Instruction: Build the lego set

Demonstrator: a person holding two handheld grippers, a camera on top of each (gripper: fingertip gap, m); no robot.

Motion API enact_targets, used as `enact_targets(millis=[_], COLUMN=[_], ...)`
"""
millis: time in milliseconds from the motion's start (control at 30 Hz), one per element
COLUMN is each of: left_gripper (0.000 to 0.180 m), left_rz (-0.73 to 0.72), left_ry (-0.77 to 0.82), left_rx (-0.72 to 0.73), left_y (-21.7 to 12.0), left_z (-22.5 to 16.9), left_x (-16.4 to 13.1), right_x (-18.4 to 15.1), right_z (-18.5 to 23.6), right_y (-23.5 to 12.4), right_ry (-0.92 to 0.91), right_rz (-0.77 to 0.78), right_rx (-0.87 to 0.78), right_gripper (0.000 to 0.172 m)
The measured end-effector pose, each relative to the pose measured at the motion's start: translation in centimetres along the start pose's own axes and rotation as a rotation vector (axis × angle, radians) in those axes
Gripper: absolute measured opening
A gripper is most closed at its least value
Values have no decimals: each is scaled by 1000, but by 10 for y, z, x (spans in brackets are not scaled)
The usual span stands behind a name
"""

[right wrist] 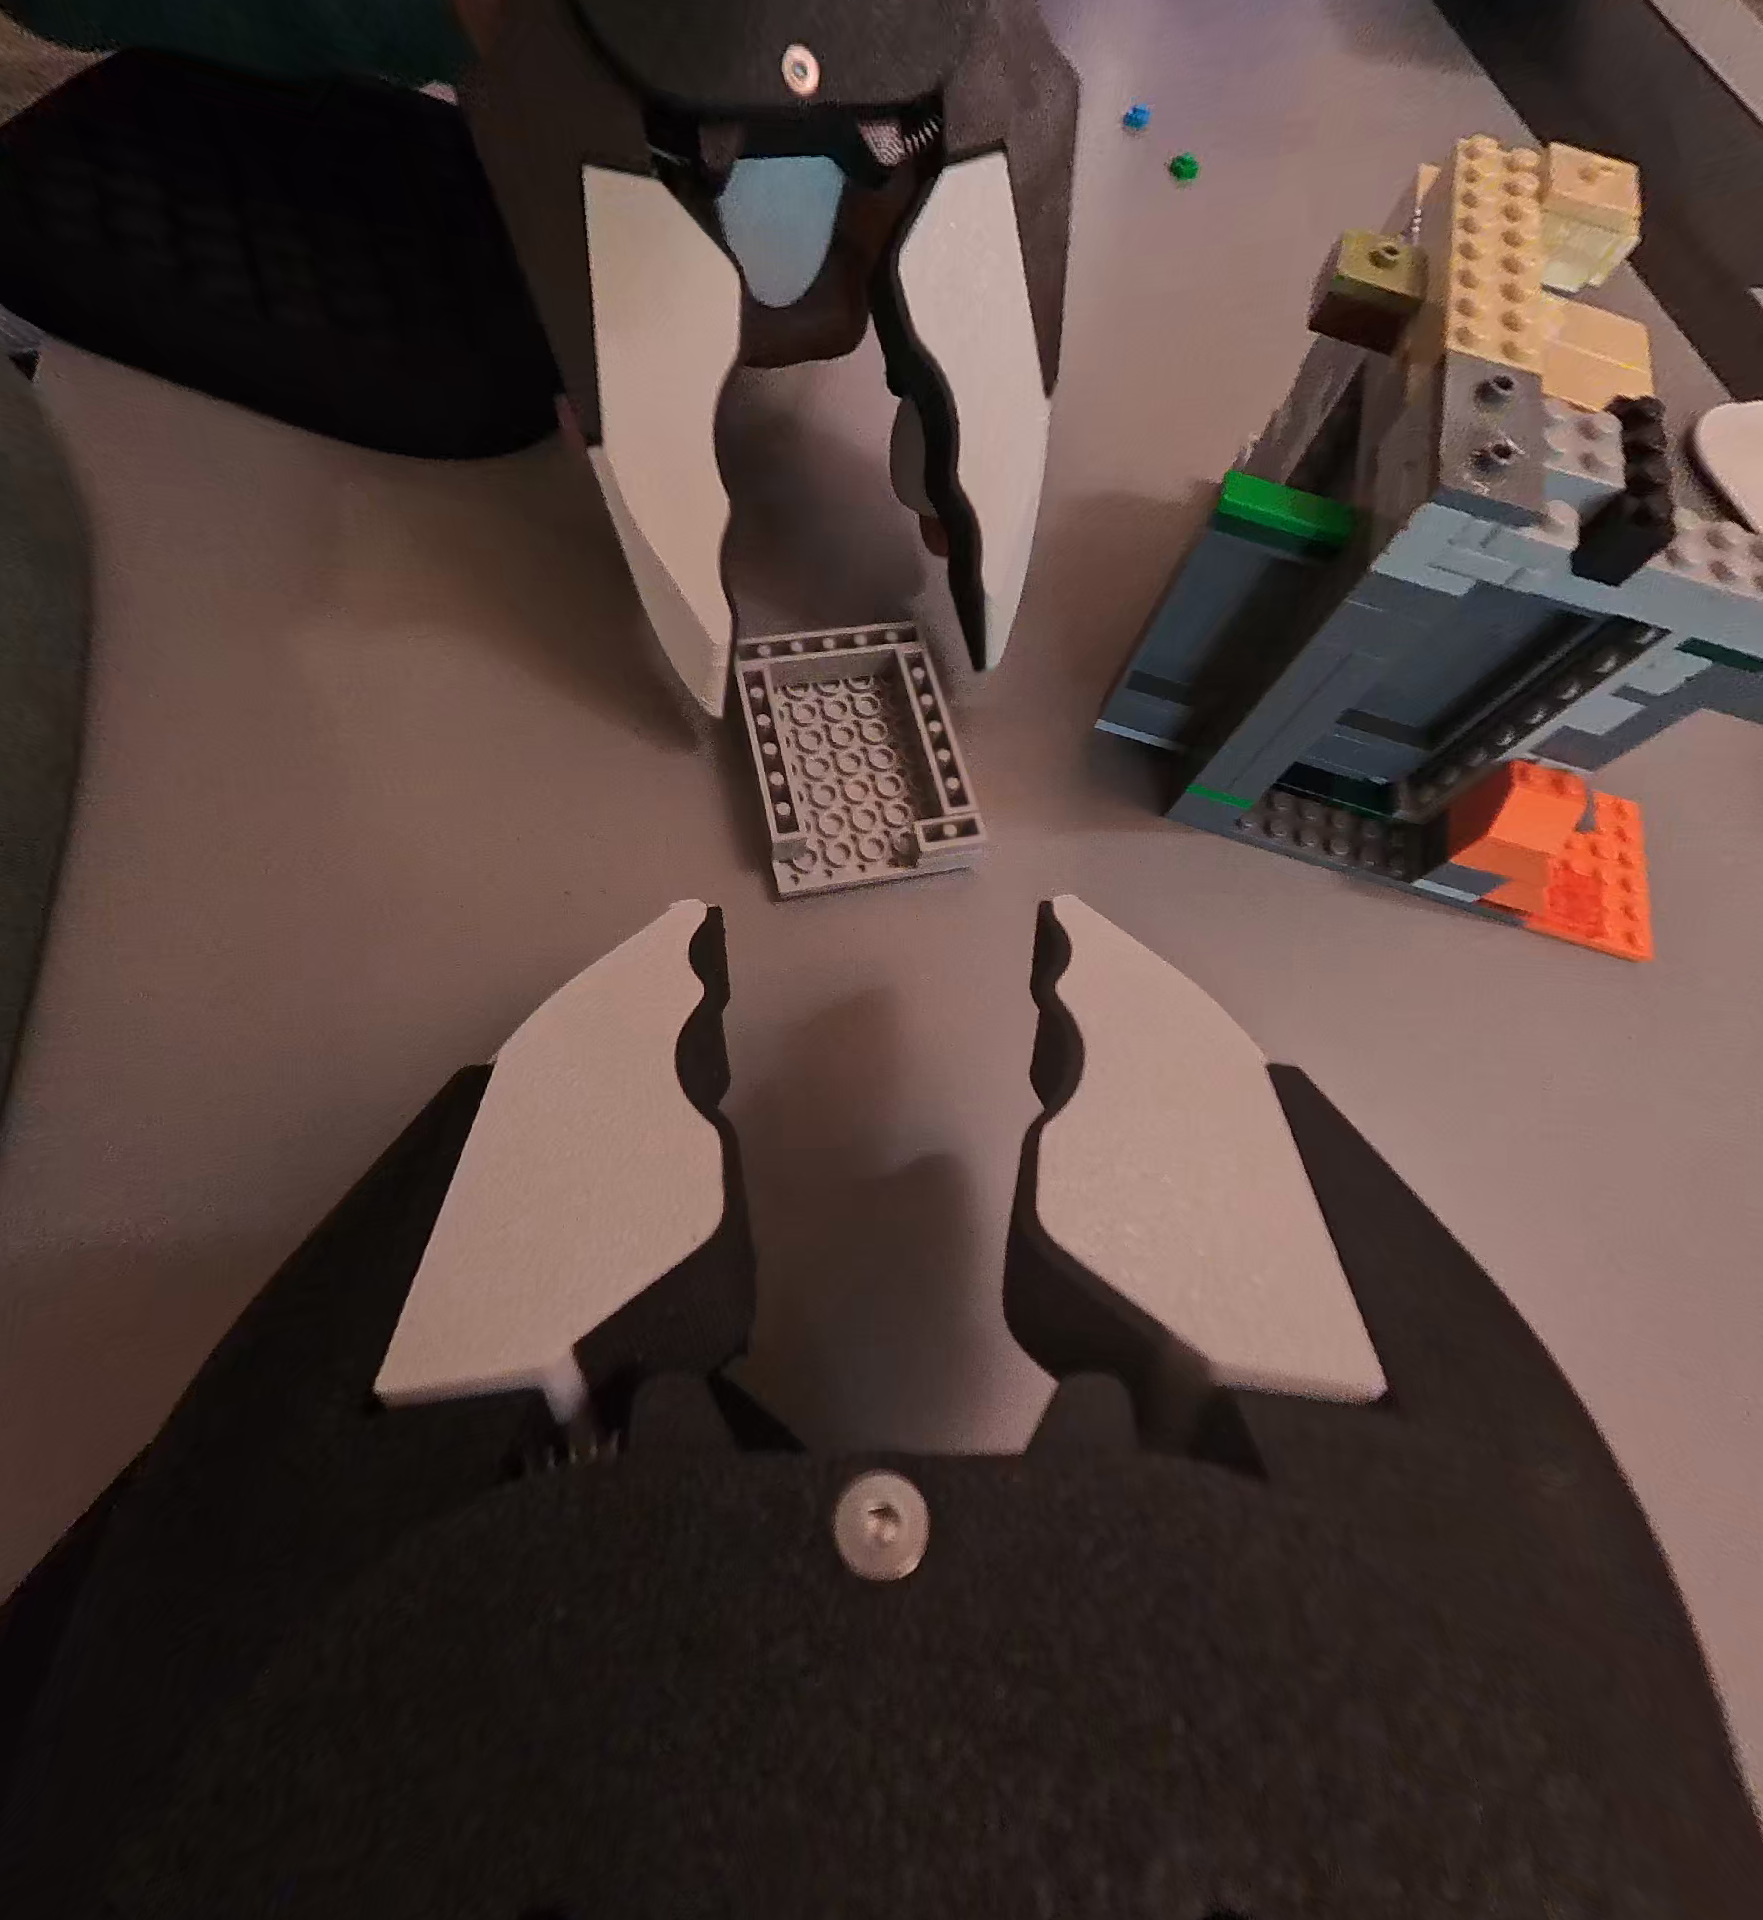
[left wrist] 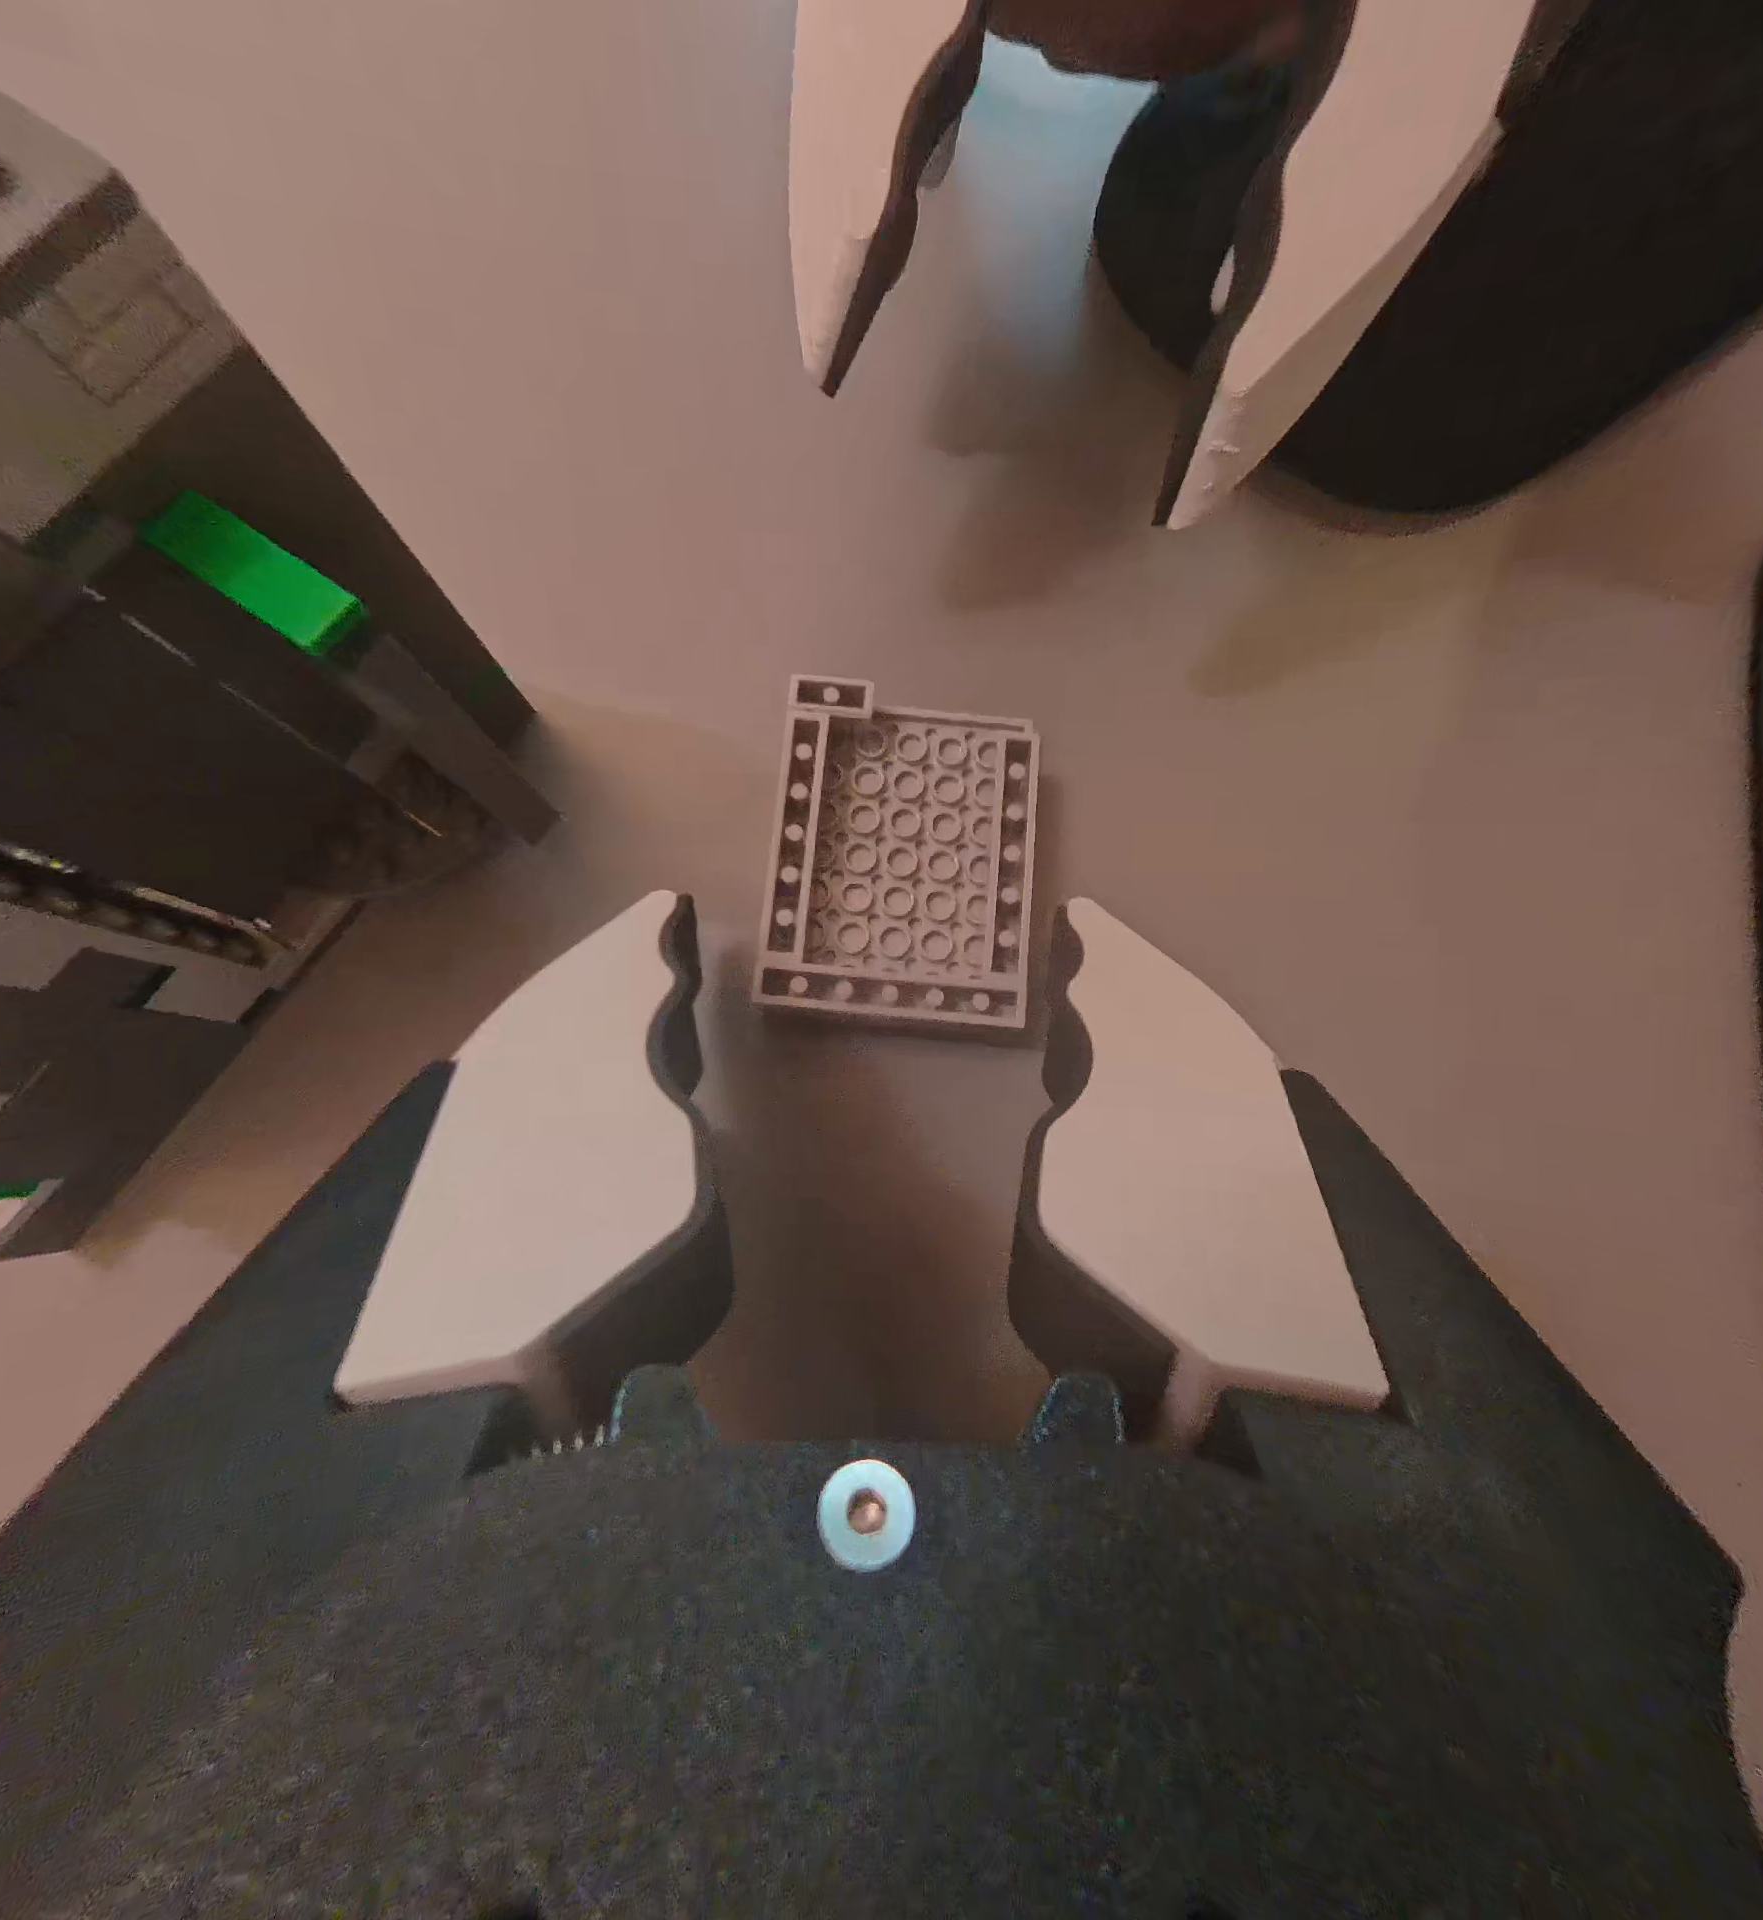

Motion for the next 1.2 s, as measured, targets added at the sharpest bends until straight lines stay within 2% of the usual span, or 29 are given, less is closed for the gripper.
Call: enact_targets(millis=[167,233,333,433,533,633,800,900,1033,1200], left_gripper=[56,42,0,0,0,0,0,0,0,0], left_rz=[-98,-172,-359,-449,-477,-476,-469,-430,-370,-328], left_ry=[-23,-40,-58,-129,-163,-187,-216,-176,-113,-95], left_rx=[99,180,351,466,579,655,659,673,704,715], left_y=[-17,-26,-47,-63,-72,-74,-67,-63,-61,-58], left_z=[3,7,15,25,35,40,40,40,40,44], left_x=[10,19,38,48,43,32,21,19,15,8], right_x=[3,8,25,50,75,99,127,133,128,123], right_z=[-9,-17,-34,-57,-88,-121,-209,-266,-320,-349], right_y=[-5,-8,-17,-36,-58,-80,-100,-100,-89,-75], right_ry=[28,41,55,7,-34,-102,-341,-511,-719,-876], right_rz=[-52,-98,-198,-321,-389,-442,-371,-255,-75,29], right_rx=[-34,-65,-151,-300,-465,-600,-888,-1021,-1054,-1046], right_gripper=[56,56,48,25,1,0,0,15,24,32])
Point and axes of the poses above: each gripper's, where its closed fingertips meet, y out along the fingers, x out of its top, z = x × y across the jaws, the point moved 4 cm from there along -y, back along the fingers, and after that the axes turned 13 degrees about y, right-handed, at the moved point
